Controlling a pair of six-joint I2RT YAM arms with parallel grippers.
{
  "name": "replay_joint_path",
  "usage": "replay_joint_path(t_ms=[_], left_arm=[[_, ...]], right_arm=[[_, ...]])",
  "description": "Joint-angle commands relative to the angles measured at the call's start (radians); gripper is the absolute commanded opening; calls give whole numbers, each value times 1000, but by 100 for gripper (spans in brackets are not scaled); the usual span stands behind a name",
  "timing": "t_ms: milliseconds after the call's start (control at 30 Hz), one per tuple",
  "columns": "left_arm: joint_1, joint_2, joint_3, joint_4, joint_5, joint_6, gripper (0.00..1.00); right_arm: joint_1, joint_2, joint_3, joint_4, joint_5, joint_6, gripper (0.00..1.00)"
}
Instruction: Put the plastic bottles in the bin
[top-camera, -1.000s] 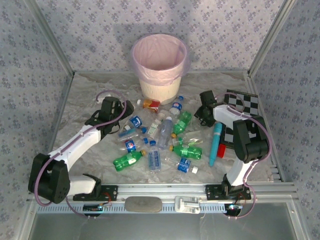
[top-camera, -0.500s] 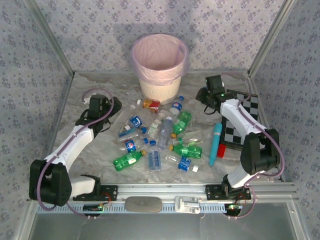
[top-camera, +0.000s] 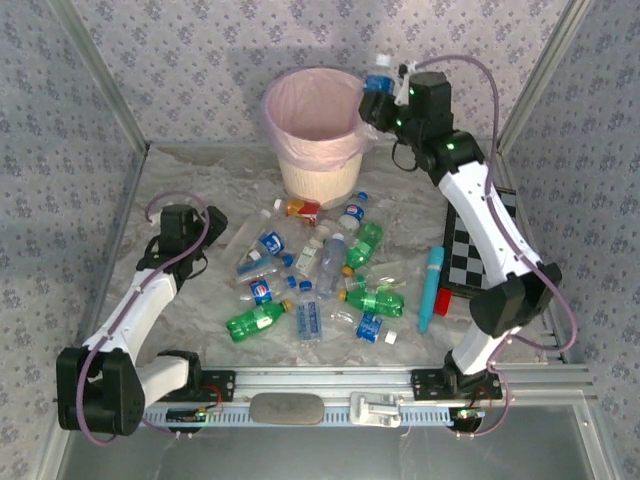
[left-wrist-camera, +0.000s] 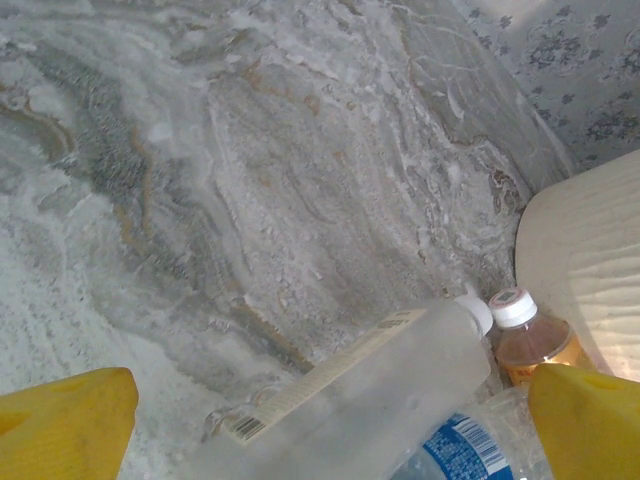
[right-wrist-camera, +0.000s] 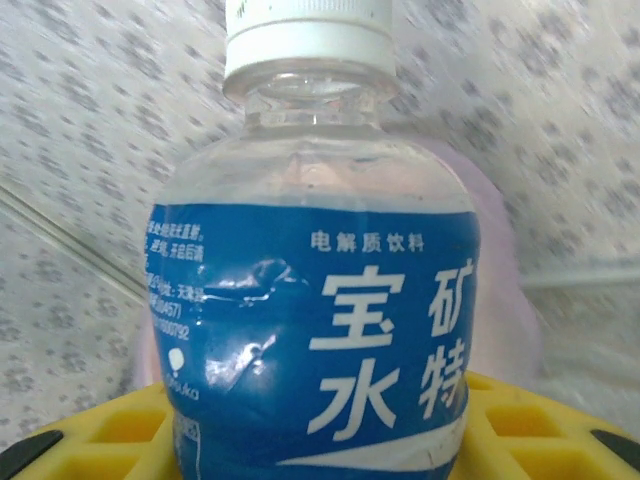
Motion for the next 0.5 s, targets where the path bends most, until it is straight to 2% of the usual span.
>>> replay_joint_path(t_ms=[0, 167, 300, 467], left_arm=[[14, -51, -22, -20, 16, -17, 100], [32, -100, -32, -55, 13, 19, 100], [40, -116, -34, -75, 16, 51, 100], [44, -112, -45, -64, 30, 49, 100]], right_arm=[[25, 130, 139, -43, 3, -37, 47], [77, 328, 369, -93, 51, -67, 47], [114, 494, 585, -219, 95, -84, 47], [135, 574, 627, -210, 127, -77, 47]])
